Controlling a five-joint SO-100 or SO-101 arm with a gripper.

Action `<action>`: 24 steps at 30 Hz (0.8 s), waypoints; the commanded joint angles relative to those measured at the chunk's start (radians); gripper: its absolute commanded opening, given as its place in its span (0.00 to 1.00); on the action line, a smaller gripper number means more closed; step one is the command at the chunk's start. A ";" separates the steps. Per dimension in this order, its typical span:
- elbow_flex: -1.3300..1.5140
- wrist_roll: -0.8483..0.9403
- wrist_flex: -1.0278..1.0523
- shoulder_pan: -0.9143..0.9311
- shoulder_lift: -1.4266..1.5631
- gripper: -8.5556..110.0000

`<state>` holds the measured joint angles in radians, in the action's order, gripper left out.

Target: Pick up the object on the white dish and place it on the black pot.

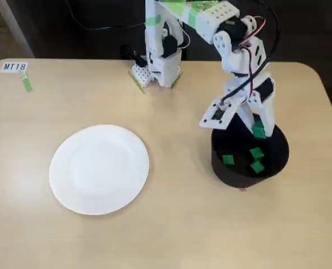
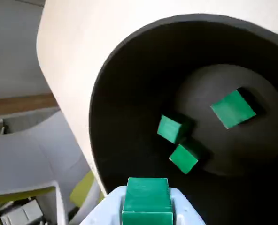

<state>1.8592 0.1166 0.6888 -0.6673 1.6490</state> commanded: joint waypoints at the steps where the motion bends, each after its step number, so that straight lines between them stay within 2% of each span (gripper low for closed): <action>1: -0.015 0.017 0.000 0.000 -0.018 0.07; 18: -0.028 0.057 0.017 -0.002 -0.064 0.07; 24: -0.032 0.103 0.031 -0.005 -0.063 0.34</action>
<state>1.8592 0.2040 0.7102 -0.6673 1.5739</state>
